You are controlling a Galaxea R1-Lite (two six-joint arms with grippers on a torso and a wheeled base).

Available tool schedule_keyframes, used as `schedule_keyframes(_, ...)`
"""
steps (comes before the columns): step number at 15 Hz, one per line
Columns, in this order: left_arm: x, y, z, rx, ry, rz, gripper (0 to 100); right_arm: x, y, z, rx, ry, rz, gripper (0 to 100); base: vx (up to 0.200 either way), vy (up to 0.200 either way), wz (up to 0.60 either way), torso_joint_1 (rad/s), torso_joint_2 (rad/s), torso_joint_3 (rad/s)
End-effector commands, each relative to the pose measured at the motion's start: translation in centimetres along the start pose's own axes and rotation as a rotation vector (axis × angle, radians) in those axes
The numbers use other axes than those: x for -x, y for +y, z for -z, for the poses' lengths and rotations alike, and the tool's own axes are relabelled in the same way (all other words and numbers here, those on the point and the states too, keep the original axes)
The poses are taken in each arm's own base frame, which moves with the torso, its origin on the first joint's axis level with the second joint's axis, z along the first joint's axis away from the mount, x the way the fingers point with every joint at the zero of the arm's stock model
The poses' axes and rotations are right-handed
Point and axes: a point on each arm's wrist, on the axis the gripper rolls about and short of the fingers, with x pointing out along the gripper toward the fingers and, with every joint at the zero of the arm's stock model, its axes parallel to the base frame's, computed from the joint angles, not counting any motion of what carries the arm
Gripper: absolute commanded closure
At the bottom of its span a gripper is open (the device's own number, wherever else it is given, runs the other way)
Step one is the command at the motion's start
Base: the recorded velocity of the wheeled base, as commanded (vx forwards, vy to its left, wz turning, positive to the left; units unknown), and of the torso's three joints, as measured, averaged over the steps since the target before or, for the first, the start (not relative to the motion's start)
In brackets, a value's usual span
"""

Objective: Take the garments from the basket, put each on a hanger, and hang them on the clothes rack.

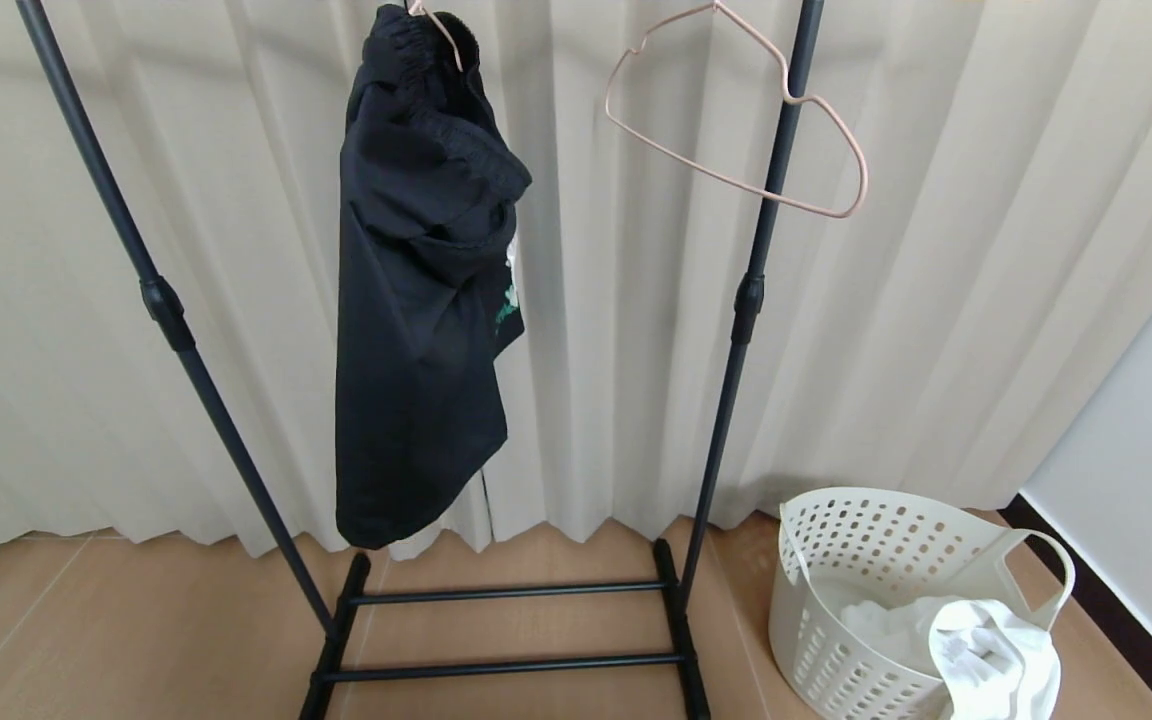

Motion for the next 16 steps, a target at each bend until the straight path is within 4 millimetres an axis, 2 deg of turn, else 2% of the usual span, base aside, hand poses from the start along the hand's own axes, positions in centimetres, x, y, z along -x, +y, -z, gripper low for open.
schedule_keyframes(1,-0.01,0.00,0.01,0.001,0.002,-0.002,0,0.00,0.00,-0.01,0.001,-0.001,0.000,0,0.000,0.000,0.00,-0.036,0.20,0.188)
schedule_keyframes(2,-0.02,0.00,-0.01,0.001,0.002,-0.002,0,0.00,0.00,-0.01,0.001,-0.001,-0.002,0,0.000,0.000,0.00,-0.012,0.12,0.110)
schedule_keyframes(5,-0.02,0.00,0.00,0.001,0.003,-0.002,0,0.00,0.00,-0.01,0.001,-0.001,0.000,0,0.000,-0.200,0.00,-0.006,0.04,0.040)
schedule_keyframes(13,-0.01,0.01,0.01,0.001,0.002,-0.004,0,0.00,0.00,-0.02,-0.001,-0.003,0.000,0,0.000,0.000,0.00,0.000,0.00,0.000)
schedule_keyframes(16,-0.01,0.01,-0.01,0.001,0.000,-0.004,0,0.00,0.00,-0.01,0.001,-0.001,0.001,0,0.000,0.000,-0.60,-0.001,0.00,0.007)
